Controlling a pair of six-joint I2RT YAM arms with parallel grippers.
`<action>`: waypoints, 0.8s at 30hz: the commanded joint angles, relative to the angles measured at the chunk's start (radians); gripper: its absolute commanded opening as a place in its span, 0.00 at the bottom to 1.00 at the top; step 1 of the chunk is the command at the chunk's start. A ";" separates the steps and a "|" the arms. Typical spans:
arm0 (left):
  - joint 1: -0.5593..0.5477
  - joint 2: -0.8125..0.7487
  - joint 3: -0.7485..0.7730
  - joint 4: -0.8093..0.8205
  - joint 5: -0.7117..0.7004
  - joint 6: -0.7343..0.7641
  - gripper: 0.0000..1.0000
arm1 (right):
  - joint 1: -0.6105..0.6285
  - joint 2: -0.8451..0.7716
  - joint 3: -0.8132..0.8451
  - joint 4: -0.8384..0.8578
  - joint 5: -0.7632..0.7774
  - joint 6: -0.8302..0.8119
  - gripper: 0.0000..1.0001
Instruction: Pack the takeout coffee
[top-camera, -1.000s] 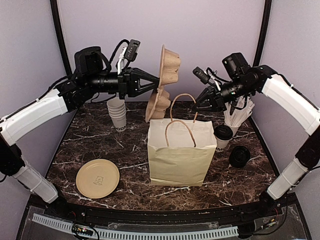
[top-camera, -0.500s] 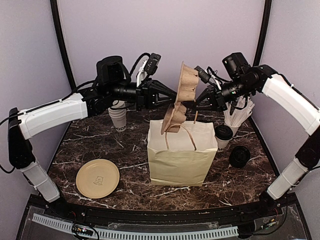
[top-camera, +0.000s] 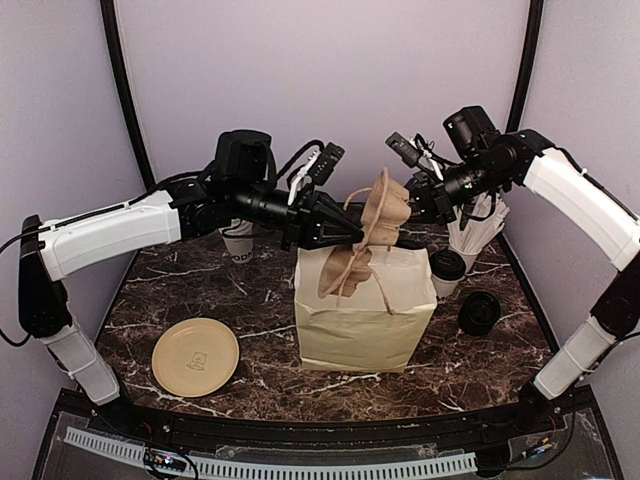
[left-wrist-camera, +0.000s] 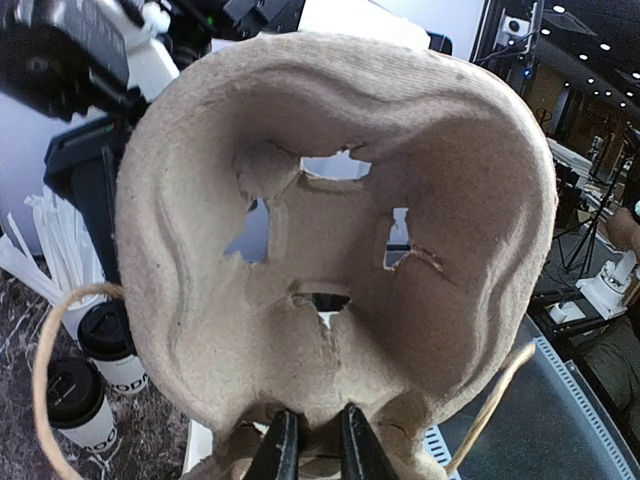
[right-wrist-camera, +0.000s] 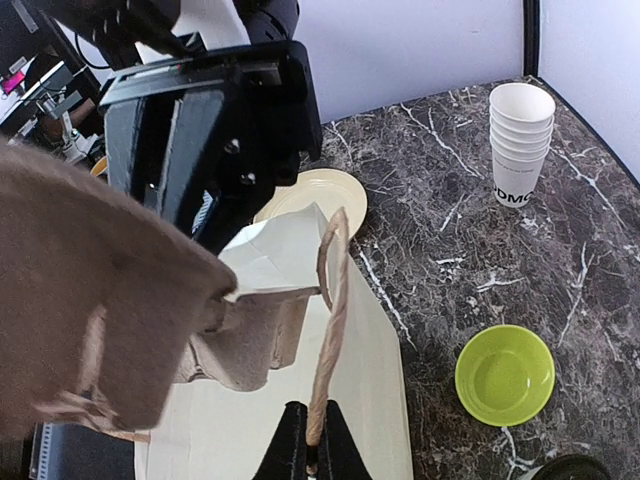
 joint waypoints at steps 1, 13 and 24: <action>-0.028 0.004 0.036 -0.198 -0.078 0.122 0.16 | 0.018 -0.009 0.020 0.003 -0.034 -0.001 0.01; -0.099 0.041 0.107 -0.440 -0.301 0.207 0.15 | 0.024 -0.047 -0.022 0.020 -0.025 0.002 0.02; -0.196 0.175 0.321 -0.783 -0.606 0.256 0.15 | 0.039 -0.079 -0.081 0.060 0.015 0.024 0.03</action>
